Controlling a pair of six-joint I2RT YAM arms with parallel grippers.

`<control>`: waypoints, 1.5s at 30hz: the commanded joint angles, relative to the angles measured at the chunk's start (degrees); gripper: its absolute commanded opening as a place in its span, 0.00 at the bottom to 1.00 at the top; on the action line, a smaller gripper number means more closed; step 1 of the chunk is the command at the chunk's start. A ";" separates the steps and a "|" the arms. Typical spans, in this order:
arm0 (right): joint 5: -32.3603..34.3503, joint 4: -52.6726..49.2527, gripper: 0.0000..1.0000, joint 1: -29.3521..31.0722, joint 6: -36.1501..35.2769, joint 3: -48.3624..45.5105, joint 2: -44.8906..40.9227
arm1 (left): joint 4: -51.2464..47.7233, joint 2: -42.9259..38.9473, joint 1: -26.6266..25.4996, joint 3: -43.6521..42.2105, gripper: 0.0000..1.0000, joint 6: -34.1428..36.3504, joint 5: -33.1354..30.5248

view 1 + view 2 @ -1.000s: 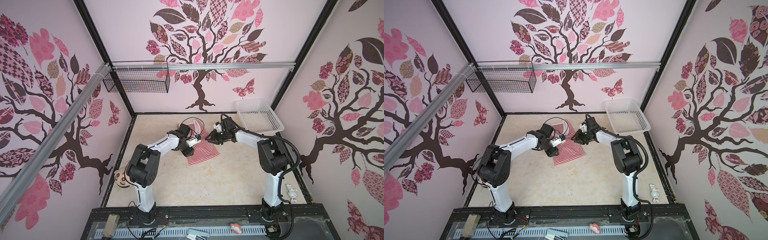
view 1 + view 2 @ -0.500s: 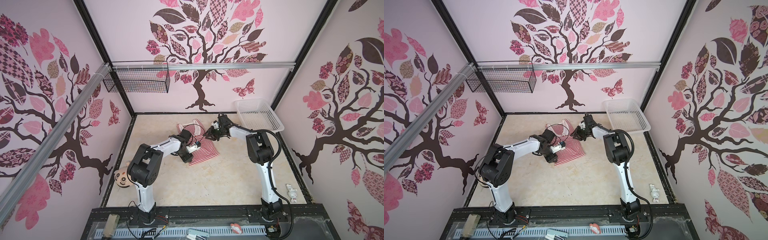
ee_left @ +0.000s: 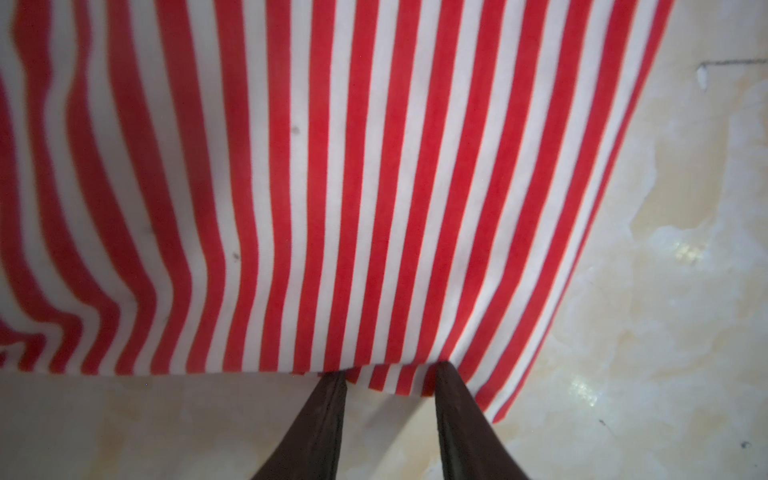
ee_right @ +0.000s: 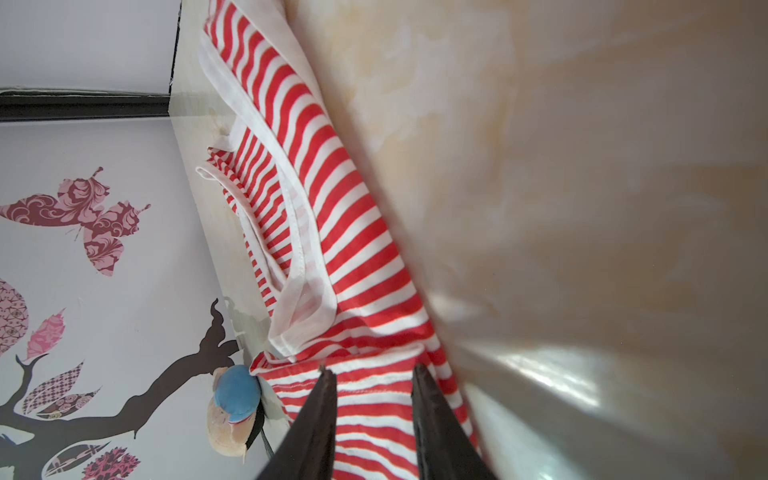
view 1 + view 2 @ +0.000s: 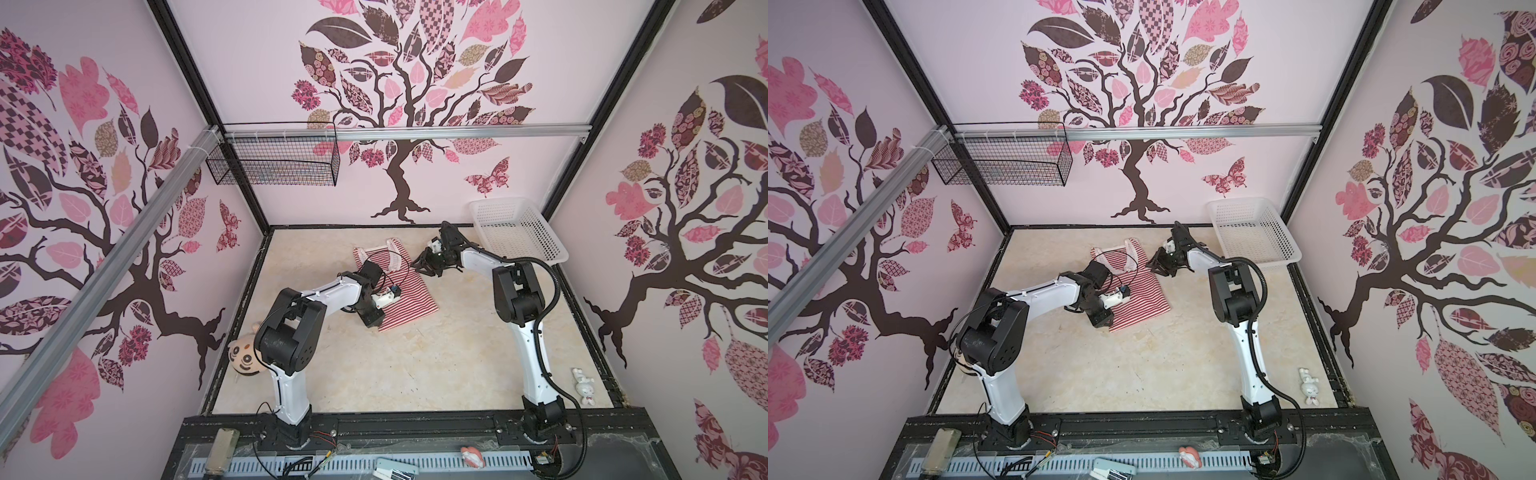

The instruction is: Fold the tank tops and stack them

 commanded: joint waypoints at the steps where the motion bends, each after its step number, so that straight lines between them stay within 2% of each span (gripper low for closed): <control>1: 0.97 -0.09 0.35 -0.05 -1.84 -5.17 -7.62 | -2.66 -3.23 0.09 -2.84 0.40 0.12 -2.01; 7: 6.42 -1.49 0.44 -0.05 -4.97 -18.18 -20.19 | -1.56 -11.16 0.31 -5.24 0.49 -2.29 -1.11; 12: 6.16 0.77 0.45 0.03 -5.34 -31.36 -28.58 | -0.01 -14.60 0.24 -6.71 0.51 -2.68 -2.01; 16: 7.05 0.43 0.46 0.04 -6.81 -39.43 -34.00 | 3.68 -15.57 -0.98 -9.31 0.55 -2.96 -6.79; 19: 5.31 1.66 0.48 0.04 -7.04 -43.68 -36.03 | 7.17 -16.67 -2.69 -11.88 0.65 -3.04 -10.28; 22: 4.42 2.48 0.49 0.00 -6.79 -46.12 -36.51 | 11.53 -18.38 -5.97 -15.47 0.67 -1.45 -14.22; 27: 2.97 4.55 0.49 0.02 -5.67 -49.12 -36.90 | 13.60 -17.33 -9.82 -17.18 0.67 -0.70 -16.61; 35: 1.42 7.01 0.49 0.01 -4.79 -48.94 -33.95 | 15.79 -13.40 -10.89 -16.80 0.67 0.06 -20.00; 45: 0.59 8.45 0.48 -0.06 -3.90 -48.28 -31.89 | 15.54 -12.08 -11.21 -16.46 0.67 0.81 -19.08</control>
